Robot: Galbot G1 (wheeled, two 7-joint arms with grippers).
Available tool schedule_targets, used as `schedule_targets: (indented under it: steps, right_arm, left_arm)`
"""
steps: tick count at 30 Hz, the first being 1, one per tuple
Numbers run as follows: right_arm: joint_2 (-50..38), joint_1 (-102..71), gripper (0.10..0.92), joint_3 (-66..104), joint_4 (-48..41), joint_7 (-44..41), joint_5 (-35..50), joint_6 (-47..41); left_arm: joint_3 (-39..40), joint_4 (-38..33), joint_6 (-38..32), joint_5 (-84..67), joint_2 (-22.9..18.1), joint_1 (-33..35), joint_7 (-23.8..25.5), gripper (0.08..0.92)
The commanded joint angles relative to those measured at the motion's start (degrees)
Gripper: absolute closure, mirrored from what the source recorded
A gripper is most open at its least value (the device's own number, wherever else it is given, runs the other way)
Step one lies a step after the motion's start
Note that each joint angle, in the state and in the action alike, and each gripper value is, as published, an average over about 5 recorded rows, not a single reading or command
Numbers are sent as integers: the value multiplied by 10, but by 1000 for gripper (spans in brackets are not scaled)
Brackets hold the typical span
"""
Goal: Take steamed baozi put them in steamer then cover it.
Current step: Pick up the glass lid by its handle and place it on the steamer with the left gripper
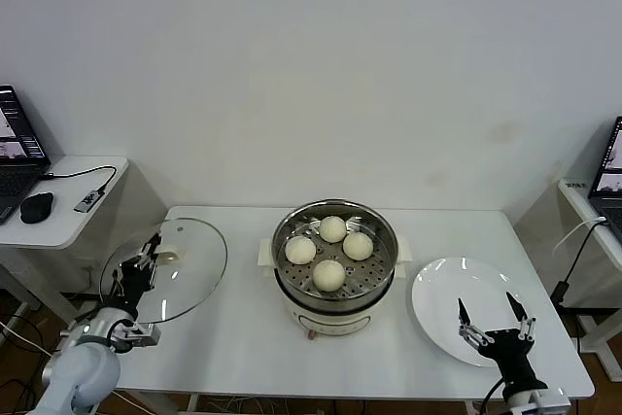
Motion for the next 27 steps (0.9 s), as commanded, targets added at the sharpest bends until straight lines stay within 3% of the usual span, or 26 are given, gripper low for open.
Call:
schedule_targets:
  steps: [1,6,13,21,27]
  right_arm:
    - [1,14,203,-12,-25,11,-22,-3]
    - [9,30,203,-25,-46,13,-44,-5]
    - [21,41,203,-40,-70,24,-79,-6]
    - [22,46,203,-44,-77,37,-117,-4]
    - [22,47,203,-48,-82,35,-126,2]
  left_arm:
    - [58,-172,128,-126,70,-18,72,856]
    - [181,-178,181,-82,61,-73,74,856]
    - [324,-162,263,24,-7,-178,118,856]
    - [367,-130,296,166,-87,-228,201,856]
    - [381,-106,293,213,-146,-237,229,856]
